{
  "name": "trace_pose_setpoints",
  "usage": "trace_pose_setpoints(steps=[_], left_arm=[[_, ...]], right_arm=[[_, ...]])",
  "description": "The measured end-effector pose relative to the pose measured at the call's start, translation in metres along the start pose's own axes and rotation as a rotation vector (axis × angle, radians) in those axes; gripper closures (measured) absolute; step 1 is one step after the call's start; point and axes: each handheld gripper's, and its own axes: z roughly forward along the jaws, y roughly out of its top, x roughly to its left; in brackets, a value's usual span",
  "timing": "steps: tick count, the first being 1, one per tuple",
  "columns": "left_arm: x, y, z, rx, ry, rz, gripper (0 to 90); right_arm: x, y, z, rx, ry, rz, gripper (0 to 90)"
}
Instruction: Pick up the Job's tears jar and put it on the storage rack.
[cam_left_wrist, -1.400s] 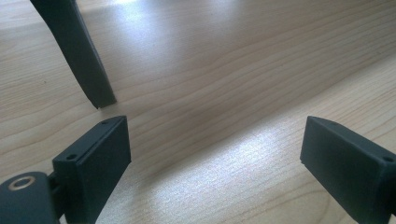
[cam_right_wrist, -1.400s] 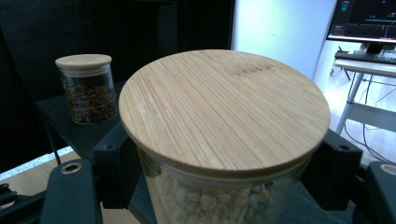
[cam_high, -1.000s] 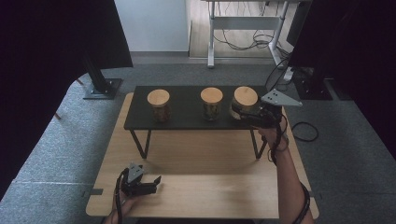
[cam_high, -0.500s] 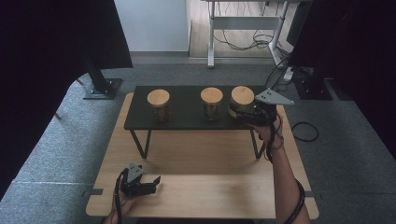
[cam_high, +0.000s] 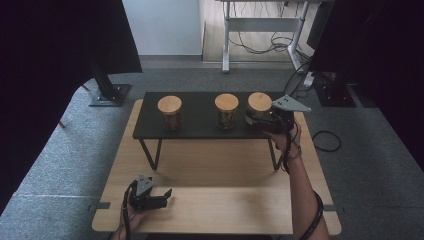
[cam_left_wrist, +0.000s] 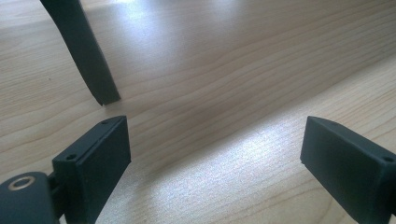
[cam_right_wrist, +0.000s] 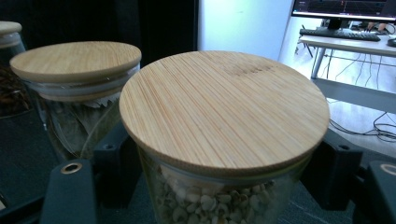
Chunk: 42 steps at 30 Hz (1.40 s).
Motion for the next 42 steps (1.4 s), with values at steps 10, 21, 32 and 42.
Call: trace_pose_setpoints(steps=[10, 21, 32, 42], left_arm=[[0.0, 0.0, 0.0, 0.0, 0.003, 0.002, 7.9], [-0.001, 0.0, 0.0, 0.003, 0.002, 0.004, 7.8], [0.0, 0.0, 0.0, 0.006, 0.012, -0.005, 7.7], [0.001, -0.001, -0.001, 0.001, 0.013, -0.023, 7.7]], right_arm=[[0.0, -0.003, 0.004, 0.028, -0.046, -0.006, 24.4], [0.005, 0.0, 0.004, 0.041, -0.107, -0.011, 23.1], [0.006, 0.0, 0.003, 0.03, -0.108, 0.005, 16.8], [0.012, 0.002, -0.01, 0.011, -0.122, 0.023, 10.6]])
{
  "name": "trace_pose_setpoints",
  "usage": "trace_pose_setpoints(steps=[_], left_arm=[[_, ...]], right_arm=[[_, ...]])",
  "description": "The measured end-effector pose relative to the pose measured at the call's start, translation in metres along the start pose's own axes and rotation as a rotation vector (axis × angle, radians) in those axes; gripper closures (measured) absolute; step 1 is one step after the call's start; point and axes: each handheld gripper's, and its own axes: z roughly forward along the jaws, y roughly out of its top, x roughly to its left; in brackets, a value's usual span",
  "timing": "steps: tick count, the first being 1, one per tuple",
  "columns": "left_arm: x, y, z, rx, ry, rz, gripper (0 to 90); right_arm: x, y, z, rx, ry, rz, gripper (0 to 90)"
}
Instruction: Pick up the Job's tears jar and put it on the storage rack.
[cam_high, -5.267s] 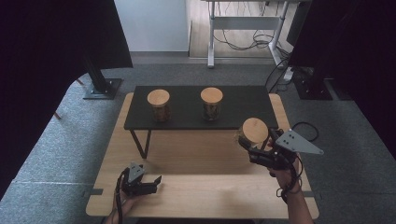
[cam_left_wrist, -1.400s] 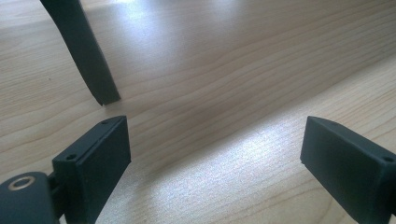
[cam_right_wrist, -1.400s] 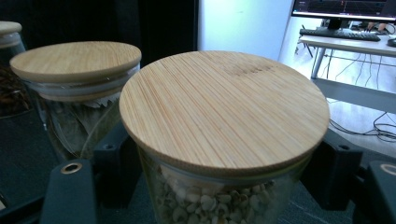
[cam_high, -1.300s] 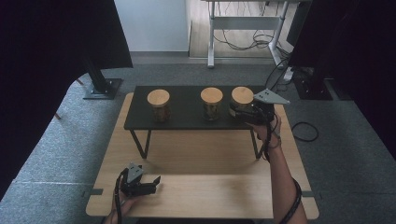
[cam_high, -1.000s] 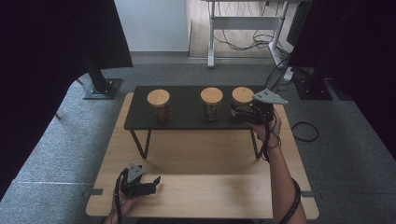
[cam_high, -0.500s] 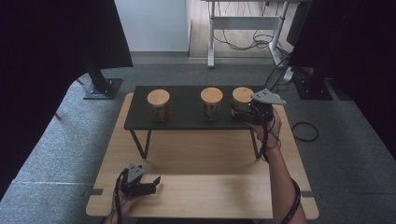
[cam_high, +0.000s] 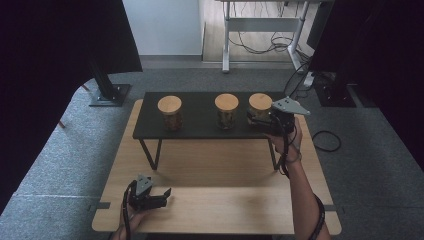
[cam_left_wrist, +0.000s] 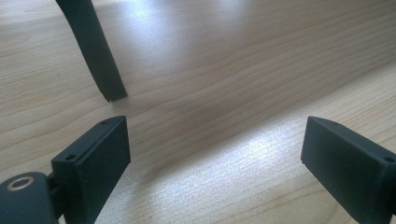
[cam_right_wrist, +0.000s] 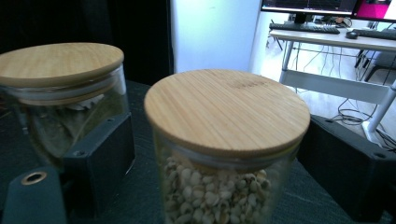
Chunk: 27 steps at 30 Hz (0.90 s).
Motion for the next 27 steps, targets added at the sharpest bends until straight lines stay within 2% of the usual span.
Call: trace_pose_setpoints(steps=[3, 7, 13, 20, 27], left_arm=[[0.001, -0.001, -0.001, -0.001, -0.002, -0.004, 7.7], [0.001, -0.001, -0.002, -0.002, 0.0, -0.005, 7.7], [0.001, -0.003, -0.004, -0.003, -0.001, -0.008, 7.8], [0.001, -0.003, -0.004, -0.001, 0.006, -0.01, 7.8], [0.001, -0.003, -0.004, -0.003, 0.011, -0.006, 7.8]], right_arm=[[0.002, -0.001, -0.005, -0.012, 0.003, 0.004, 10.6], [0.004, -0.004, -0.011, -0.031, -0.009, -0.018, 10.7], [0.003, -0.008, -0.022, -0.054, 0.007, -0.004, 10.7], [0.01, -0.017, -0.043, -0.107, 0.069, -0.047, 10.3], [0.02, -0.026, -0.064, -0.137, 0.138, -0.081, 10.2]])
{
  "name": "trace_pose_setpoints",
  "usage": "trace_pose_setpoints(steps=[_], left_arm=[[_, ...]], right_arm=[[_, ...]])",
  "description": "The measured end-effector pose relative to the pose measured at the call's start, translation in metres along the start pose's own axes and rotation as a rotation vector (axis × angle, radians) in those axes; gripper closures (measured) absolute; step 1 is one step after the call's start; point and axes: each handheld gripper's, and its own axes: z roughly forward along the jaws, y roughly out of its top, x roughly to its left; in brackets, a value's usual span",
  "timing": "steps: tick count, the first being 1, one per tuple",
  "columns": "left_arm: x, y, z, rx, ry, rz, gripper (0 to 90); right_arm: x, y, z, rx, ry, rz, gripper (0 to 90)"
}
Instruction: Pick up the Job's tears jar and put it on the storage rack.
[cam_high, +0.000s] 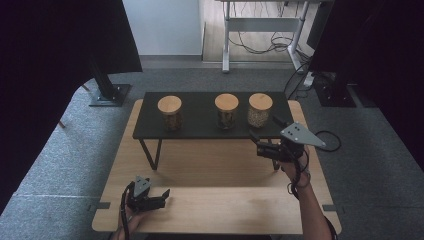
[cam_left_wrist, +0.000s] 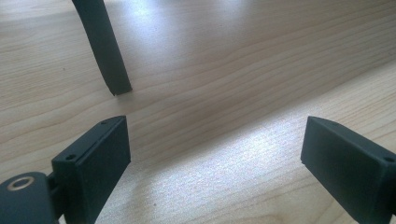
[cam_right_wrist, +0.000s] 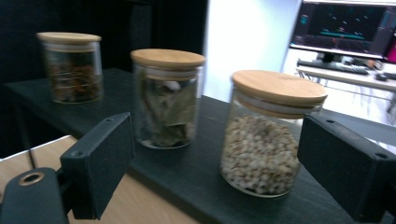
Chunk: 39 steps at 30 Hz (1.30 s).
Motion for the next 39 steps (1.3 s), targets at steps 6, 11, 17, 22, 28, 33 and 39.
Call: trace_pose_setpoints(steps=[6, 11, 17, 22, 28, 33, 39], left_arm=[[0.0, 0.0, 0.0, 0.002, -0.003, -0.001, 7.8], [0.001, 0.0, -0.001, 0.0, -0.011, -0.003, 7.8], [0.0, 0.0, 0.0, 0.001, -0.01, 0.001, 7.8], [-0.001, 0.0, -0.001, 0.003, -0.005, 0.006, 7.8], [-0.001, 0.0, -0.001, 0.005, -0.004, 0.009, 7.7], [-0.001, -0.001, -0.001, 0.007, -0.004, 0.01, 7.7], [-0.002, -0.001, -0.001, 0.008, -0.004, 0.015, 7.7]], right_arm=[[0.013, -0.008, -0.015, -0.024, 0.026, -0.007, 10.2], [0.019, -0.02, -0.024, -0.034, 0.034, 0.011, 10.3], [0.023, -0.037, -0.033, -0.034, 0.037, 0.036, 10.3], [0.025, -0.05, -0.038, -0.022, 0.043, 0.052, 10.3], [0.026, -0.066, -0.046, -0.014, 0.058, 0.084, 10.4], [0.026, -0.077, -0.053, -0.008, 0.067, 0.119, 10.5], [0.026, -0.094, -0.061, 0.012, 0.069, 0.157, 10.7]])
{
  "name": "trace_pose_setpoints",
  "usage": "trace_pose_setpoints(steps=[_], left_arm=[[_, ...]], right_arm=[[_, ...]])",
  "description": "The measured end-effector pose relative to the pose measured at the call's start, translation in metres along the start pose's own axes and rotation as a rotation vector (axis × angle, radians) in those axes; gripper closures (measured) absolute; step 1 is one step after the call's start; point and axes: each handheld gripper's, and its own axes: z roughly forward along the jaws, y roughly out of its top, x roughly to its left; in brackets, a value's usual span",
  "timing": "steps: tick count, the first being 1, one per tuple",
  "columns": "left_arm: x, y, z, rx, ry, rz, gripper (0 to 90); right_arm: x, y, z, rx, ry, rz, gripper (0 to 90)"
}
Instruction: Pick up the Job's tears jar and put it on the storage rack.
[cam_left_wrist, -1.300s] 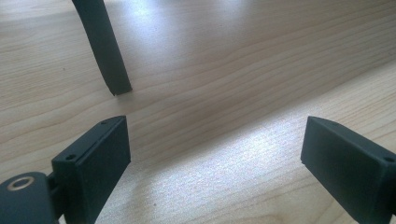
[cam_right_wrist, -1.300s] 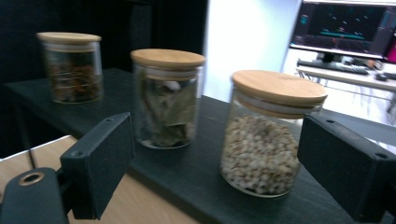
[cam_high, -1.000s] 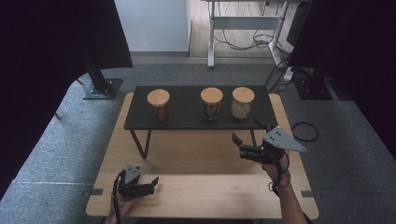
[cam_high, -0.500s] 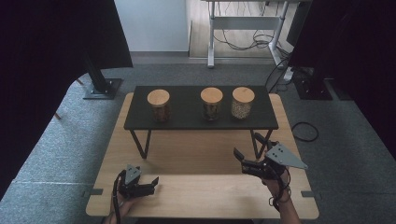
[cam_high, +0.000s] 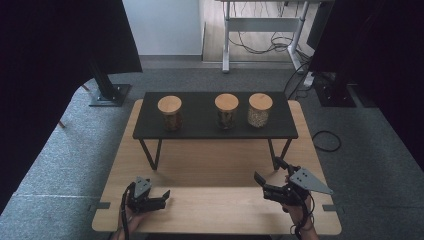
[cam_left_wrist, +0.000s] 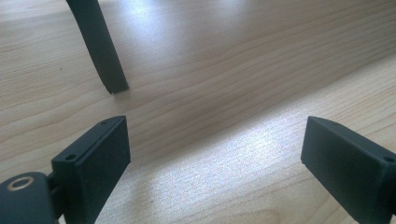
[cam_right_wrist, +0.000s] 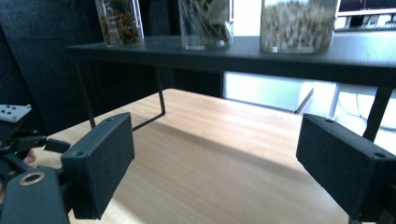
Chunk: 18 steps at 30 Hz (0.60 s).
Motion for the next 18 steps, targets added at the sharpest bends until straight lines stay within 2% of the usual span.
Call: trace_pose_setpoints(steps=[8, 14, 18], left_arm=[[-0.001, 0.0, 0.0, 0.003, 0.001, 0.006, 7.7], [-0.003, -0.001, -0.001, 0.005, 0.006, 0.02, 7.6], [-0.002, -0.001, -0.002, 0.005, 0.005, 0.019, 7.4]], right_arm=[[-0.001, -0.022, -0.001, 0.045, 0.001, 0.035, 11.2], [0.005, -0.047, 0.006, 0.119, 0.004, 0.042, 11.1], [0.005, -0.057, 0.012, 0.142, -0.003, 0.054, 11.1]])
